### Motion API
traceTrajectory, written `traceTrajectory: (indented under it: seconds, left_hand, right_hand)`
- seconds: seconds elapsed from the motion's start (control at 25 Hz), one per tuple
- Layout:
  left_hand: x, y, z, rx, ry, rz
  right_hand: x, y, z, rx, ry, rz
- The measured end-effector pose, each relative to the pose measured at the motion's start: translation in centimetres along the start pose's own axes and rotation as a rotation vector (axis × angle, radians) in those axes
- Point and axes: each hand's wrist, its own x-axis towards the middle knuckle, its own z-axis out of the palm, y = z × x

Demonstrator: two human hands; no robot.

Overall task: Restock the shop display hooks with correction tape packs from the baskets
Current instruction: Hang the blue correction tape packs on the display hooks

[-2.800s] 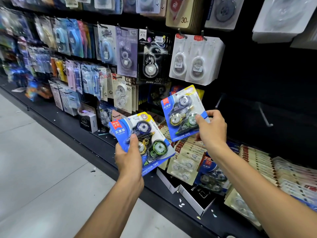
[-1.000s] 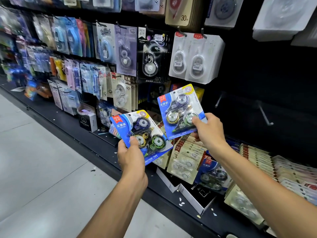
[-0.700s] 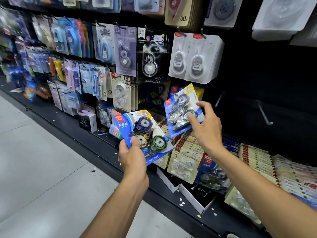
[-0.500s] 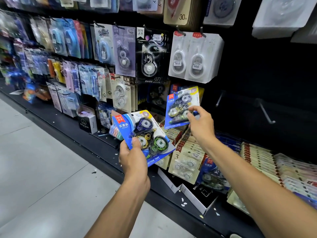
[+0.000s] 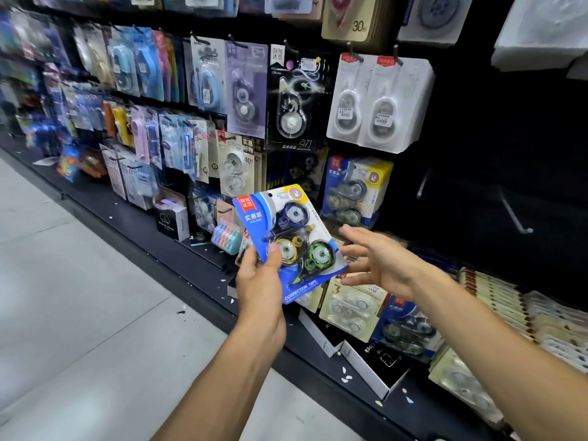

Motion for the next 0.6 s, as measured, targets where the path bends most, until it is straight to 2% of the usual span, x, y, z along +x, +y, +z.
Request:
traceTrajectory:
  seconds: [0.12,0.24,0.36,0.44,0.6]
  left_hand:
    - [0.2,0.3,0.2,-0.015,-0.06,0.009]
    - [0.0,0.4,0.5,0.05,-0.135,0.033]
    - [-0.2,0.5,0.9,0.098,-0.153,0.058]
    - [-0.2,0.5,0.7,0.355,-0.135,0.094]
    - [0.0,-0.4,-1.1,1.306,-0.147,0.286]
  right_hand:
    - [-2.1,0.5,-0.7,-0.12,-0.042,-0.096]
    - [-3.3,0.1,-1.0,-0.12,-0.049,-0.098]
    - [-3.0,0.4,-0.6,-0.102,0.029,-0.163]
    - [-2.5,0.5,-1.1,-0.063,0.169,-0.242]
    - [-1.1,0.3,-2.8,-0.193,0.452,-0.333]
